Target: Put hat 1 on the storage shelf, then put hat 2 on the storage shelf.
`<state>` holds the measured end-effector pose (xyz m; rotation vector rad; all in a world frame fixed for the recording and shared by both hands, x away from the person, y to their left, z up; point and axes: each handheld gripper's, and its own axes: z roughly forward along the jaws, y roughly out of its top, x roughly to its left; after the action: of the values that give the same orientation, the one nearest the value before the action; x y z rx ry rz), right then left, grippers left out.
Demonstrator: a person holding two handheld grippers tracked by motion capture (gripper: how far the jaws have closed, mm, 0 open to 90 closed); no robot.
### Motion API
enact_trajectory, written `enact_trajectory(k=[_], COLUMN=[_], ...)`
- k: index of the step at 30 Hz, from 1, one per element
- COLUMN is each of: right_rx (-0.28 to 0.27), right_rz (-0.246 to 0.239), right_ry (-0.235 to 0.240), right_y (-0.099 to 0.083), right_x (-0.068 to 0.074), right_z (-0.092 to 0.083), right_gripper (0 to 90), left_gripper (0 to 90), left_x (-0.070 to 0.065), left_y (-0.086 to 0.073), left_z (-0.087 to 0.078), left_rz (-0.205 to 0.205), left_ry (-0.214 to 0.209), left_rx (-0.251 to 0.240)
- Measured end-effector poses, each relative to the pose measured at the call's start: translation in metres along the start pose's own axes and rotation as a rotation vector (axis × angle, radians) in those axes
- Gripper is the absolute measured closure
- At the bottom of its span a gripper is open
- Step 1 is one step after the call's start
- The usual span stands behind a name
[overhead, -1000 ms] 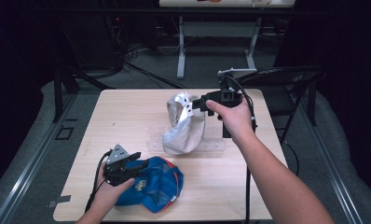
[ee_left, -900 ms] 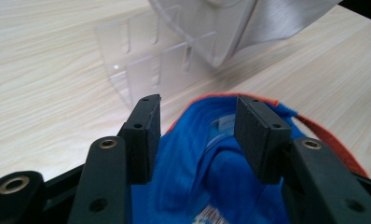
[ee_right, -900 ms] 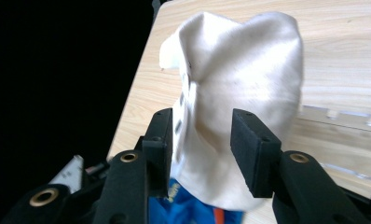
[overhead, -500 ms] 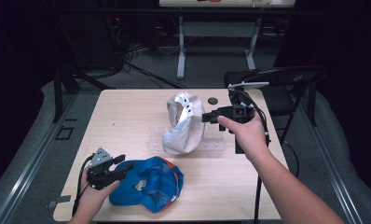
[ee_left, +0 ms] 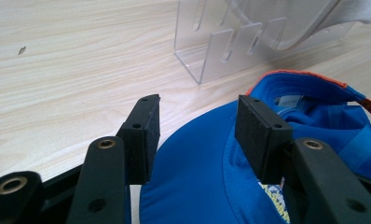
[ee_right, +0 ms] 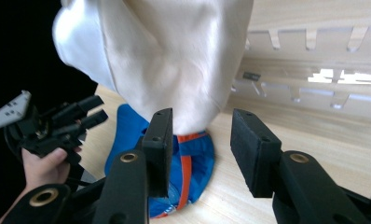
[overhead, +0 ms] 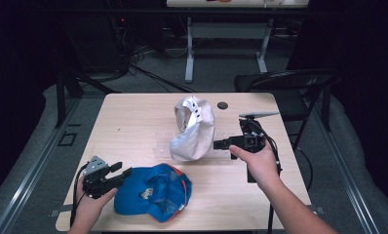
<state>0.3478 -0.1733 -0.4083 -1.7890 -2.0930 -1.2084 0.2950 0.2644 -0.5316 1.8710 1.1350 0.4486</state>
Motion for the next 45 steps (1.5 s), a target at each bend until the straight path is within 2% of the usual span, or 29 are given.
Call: enact_trajectory(k=[7,14,19,21,24,25,26,31,36,41,45], right_rx=[0.01,0.035,0.054,0.062,0.072,0.066,0.08,0.097,0.137,0.157,0.198], right_rz=[-0.03,-0.022,-0.024,-0.037,-0.047,-0.036,-0.049,-0.039,-0.045,-0.035,-0.043], right_ry=[-0.001,-0.016,-0.022,-0.002,0.004,-0.004,0.009,0.035,0.035,0.074,0.109], right_y=[-0.017,-0.033,-0.041,-0.048,-0.053,-0.056,-0.058,-0.071,-0.082,-0.095,-0.101], right_x=[-0.004,-0.018,-0.021,-0.021,-0.022,-0.021,-0.022,-0.025,-0.027,-0.025,-0.021], right_z=[0.013,0.034,0.042,0.048,0.053,0.056,0.058,0.072,0.086,0.102,0.114], right_gripper=[59.3,59.3,59.3,59.3,59.4,59.5,59.6,59.8,60.8,61.0,59.9], left_gripper=[50.1,49.6,49.6,49.6,49.6,49.6,49.6,49.6,49.6,49.6,49.5], left_x=[0.0,0.001,0.001,0.001,0.001,0.001,0.0,-0.001,-0.001,-0.001,-0.002], left_y=[-0.001,-0.002,-0.002,-0.003,-0.003,-0.003,-0.003,-0.003,-0.004,-0.005,-0.005], left_z=[0.0,-0.001,-0.001,0.0,0.001,0.001,0.002,0.004,0.005,0.007,0.007], left_rz=[-0.009,-0.017,-0.018,-0.016,-0.012,-0.012,-0.011,0.008,0.012,0.013,0.005], left_ry=[0.002,0.006,0.006,0.007,0.007,0.007,0.005,0.0,0.0,0.002,-0.001], left_rx=[-0.004,0.001,-0.002,-0.003,0.008,0.003,0.001,0.021,0.027,0.028,0.031])
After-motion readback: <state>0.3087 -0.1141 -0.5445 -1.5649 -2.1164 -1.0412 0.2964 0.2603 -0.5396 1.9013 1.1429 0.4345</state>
